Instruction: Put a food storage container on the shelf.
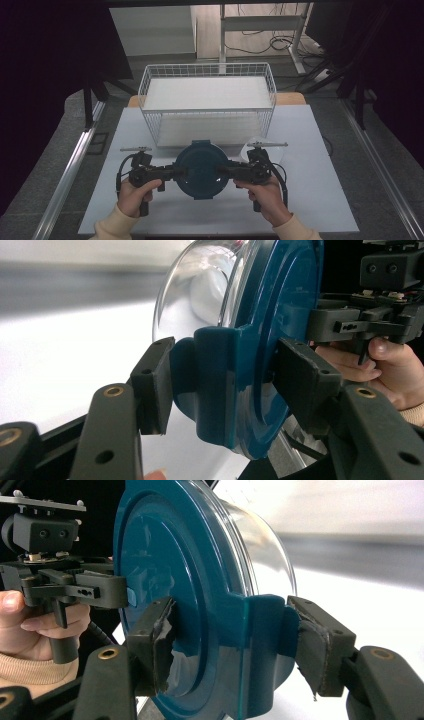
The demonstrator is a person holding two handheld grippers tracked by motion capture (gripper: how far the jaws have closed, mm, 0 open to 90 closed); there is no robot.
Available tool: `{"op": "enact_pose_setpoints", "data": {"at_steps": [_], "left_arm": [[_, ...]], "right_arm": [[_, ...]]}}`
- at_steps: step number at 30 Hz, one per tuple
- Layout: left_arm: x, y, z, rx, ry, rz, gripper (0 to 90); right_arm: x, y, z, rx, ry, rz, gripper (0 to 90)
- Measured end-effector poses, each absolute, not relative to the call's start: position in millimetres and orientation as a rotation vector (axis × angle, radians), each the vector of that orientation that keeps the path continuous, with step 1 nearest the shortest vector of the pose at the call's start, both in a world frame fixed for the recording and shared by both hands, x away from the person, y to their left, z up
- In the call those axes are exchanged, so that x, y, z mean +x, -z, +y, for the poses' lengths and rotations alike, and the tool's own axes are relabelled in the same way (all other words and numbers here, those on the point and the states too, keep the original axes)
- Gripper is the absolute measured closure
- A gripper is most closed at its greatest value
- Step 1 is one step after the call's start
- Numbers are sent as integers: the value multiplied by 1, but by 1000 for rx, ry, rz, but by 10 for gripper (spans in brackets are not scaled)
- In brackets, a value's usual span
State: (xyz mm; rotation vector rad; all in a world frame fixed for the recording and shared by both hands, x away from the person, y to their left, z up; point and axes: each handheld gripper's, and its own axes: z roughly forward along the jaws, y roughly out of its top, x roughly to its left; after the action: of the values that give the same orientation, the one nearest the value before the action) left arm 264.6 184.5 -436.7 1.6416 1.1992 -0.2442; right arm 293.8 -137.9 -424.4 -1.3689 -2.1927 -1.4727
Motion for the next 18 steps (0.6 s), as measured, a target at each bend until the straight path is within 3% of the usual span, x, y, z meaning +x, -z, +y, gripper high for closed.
{"op": "enact_pose_setpoints", "data": {"at_steps": [18], "left_arm": [[289,394,182,1647,198,1152,437]], "right_arm": [[315,384,-141,-1343,1546,-2218,381]]}}
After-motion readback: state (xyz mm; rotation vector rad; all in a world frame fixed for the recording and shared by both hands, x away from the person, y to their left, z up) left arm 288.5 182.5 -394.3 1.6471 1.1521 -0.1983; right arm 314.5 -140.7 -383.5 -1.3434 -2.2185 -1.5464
